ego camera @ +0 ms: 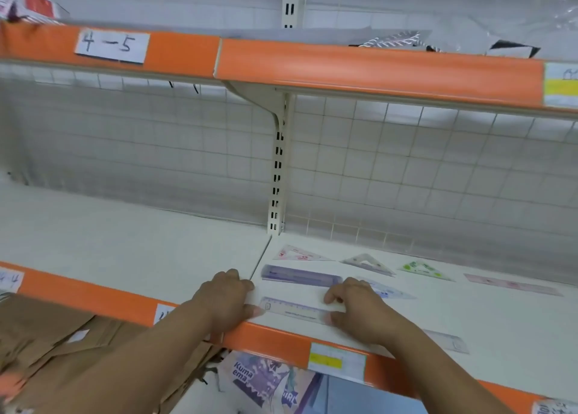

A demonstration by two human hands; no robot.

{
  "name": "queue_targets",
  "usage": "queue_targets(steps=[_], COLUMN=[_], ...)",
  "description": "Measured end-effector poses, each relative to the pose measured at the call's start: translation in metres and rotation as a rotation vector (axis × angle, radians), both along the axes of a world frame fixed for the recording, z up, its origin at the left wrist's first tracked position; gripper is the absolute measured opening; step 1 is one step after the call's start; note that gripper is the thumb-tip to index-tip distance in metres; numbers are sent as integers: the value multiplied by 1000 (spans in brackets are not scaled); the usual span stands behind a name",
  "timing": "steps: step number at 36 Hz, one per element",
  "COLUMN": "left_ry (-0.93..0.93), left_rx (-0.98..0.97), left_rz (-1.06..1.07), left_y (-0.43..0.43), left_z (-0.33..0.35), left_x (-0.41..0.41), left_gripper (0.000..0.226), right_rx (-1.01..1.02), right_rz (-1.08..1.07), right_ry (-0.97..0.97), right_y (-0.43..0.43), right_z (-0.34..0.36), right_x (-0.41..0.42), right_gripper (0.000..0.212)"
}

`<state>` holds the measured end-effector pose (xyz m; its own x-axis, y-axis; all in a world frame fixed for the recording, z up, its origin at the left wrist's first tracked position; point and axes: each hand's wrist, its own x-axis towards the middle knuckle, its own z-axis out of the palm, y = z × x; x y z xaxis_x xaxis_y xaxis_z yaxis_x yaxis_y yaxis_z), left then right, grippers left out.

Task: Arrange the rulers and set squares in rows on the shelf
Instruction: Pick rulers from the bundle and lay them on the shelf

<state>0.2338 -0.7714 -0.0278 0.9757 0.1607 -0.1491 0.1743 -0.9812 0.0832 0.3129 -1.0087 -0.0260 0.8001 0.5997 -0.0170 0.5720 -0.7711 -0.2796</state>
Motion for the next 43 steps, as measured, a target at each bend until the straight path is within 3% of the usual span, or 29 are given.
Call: queue_targets(steps=[7,11,17,23,27,32,43], left_ry=[-22,-33,-25,-18,-15,-8,7], left_rx=[-28,-70,-86,-87,-86,-85,-70], left_rz=[71,99,121,126,128,133,147], left_y=[-5,-6,-8,-10,-12,-12,-12], left_z=[-4,-5,-4,-2,-1,-1,-1], left_x=[-2,-1,0,-2,-2,-2,0], left_gripper=[56,54,54,53,53,54,55], right_rx=[-99,-79,-59,-49,-110,-11,73], right_rz=[14,18,38,84,147,188,69], right_ry=[9,2,-6,-118,-243,-268,-304], right_y=[15,19,19,19,18,25,42], right_z=[-4,-9,-8,-6,-5,0,-13], right_x=[1,2,2,-1,3,14,45], right_gripper=[41,23,21,18,29,26,20])
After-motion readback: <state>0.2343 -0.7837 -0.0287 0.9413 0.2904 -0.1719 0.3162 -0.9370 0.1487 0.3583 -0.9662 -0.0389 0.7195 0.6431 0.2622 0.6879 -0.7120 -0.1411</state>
